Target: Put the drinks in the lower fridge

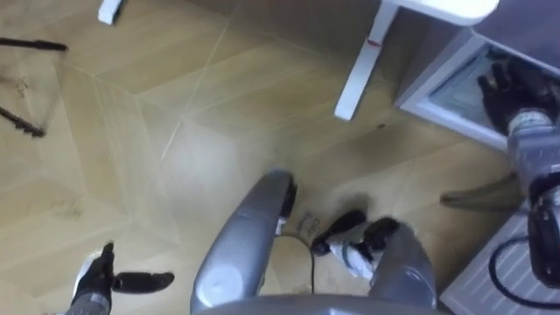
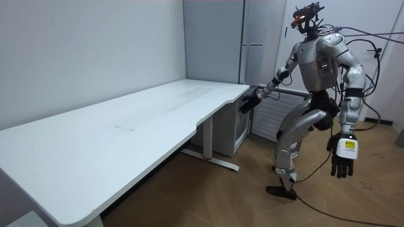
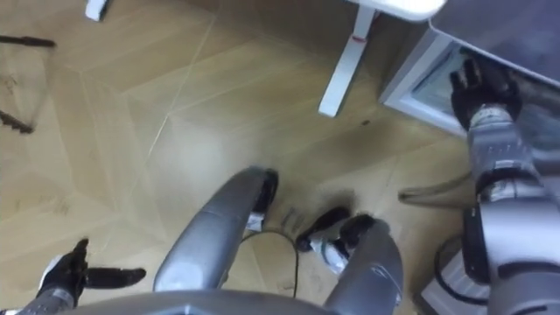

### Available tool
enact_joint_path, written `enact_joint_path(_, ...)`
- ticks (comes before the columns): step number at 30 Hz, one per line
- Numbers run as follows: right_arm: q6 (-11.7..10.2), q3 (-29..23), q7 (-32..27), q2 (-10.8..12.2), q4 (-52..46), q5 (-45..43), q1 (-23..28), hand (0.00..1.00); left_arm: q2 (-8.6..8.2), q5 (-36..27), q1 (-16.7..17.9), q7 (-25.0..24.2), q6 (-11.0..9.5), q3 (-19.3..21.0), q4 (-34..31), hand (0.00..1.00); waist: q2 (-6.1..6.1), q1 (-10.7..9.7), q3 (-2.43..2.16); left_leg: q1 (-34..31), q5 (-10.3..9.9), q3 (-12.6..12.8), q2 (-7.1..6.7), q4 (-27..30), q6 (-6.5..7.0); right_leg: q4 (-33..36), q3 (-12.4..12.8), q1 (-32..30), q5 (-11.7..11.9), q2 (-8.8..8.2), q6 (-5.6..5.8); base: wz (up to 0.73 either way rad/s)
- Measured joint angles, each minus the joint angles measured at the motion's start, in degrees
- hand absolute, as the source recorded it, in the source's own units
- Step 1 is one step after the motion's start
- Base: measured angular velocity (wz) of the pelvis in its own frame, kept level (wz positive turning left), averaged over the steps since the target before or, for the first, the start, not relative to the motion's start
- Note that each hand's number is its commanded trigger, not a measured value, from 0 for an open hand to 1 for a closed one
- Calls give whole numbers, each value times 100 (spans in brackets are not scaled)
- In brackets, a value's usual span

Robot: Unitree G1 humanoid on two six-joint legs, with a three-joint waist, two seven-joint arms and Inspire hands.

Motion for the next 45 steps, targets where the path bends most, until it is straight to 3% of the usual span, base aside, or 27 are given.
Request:
enact_joint_path(6,116,422,340,3,20,-991,735,0,-7,-164,-243,-38,-9,2,242,0,4,-27,1,568,-80,100,195,-268,44,-588,45,567,224,329,130,-19)
enact_joint_path(8,117,528,431,4,21,-1589,1005,0,-41,-163,-332,-25,-62,46,395,0,-2,-128,-5,885,-76,183,279,-481,72,-907,132,825,354,493,193,-31)
enact_joint_path(11,119,535,433,7,26,-2158,1359,0,-66,-159,-381,55,-93,136,496,0,-65,-212,-35,1315,-65,329,320,-783,91,-1212,260,1146,450,596,267,-27)
enact_joint_path(14,112,523,255,34,23,-2845,1574,0,-118,-159,-412,216,-161,217,578,0,-124,-488,-67,1831,-7,463,354,-1214,104,-1652,335,1571,607,726,336,-22)
enact_joint_path(16,111,510,122,40,-36,-3393,1817,0,-167,-160,-303,221,-254,220,644,0,-276,-636,-172,2363,35,694,356,-1646,110,-1954,550,1901,682,803,410,-36)
enact_joint_path(20,106,158,-181,50,-462,-4035,2244,0,-263,-158,-154,216,-267,351,703,0,-410,-967,-255,3216,72,843,367,-2206,92,-2486,645,2630,782,953,512,-23)
enact_joint_path(22,36,-75,-351,53,-991,-4195,2600,0,-311,-152,-150,217,-310,389,911,0,-512,-1109,-302,3783,136,963,350,-2634,84,-2815,812,3045,847,1042,587,-31)
enact_joint_path(26,36,-462,-670,51,-1641,-4687,2747,0,-372,36,-28,241,-314,520,922,0,-556,-1413,-298,4368,184,1054,335,-3086,91,-3253,927,3513,954,1171,682,-22)
enact_joint_path(28,24,-843,-910,65,-2400,-5250,3013,0,-512,67,65,261,-333,945,871,0,-624,-1496,-303,4683,299,1176,281,-3432,99,-3353,1082,3651,1008,1189,723,-24)
enact_joint_path(31,-2,-1308,-1198,65,-2968,-5684,3147,0,-670,198,195,284,-277,1375,874,0,-647,-1655,-296,5057,315,1281,255,-3703,102,-3445,1212,3886,1029,1214,760,-20)
enact_joint_path(35,-21,-1766,-1634,65,-3474,-5995,3164,0,-744,418,224,343,-249,1742,877,0,-724,-1704,-287,5257,314,1329,259,-3819,101,-3564,1399,4020,1047,1313,789,-19)
enact_joint_path(39,-96,-2213,-2002,68,-3650,-6376,3331,0,-786,768,243,348,-216,2051,878,0,-702,-1775,-293,5459,314,1326,274,-3874,101,-3952,1446,4372,1171,1407,836,-2)
enact_joint_path(45,-103,-2333,-2263,81,-3645,-6563,3432,0,-889,938,242,320,-83,2272,878,0,-608,-1869,-329,5552,314,1344,258,-3920,101,-3963,1580,4379,1211,1412,861,-12)
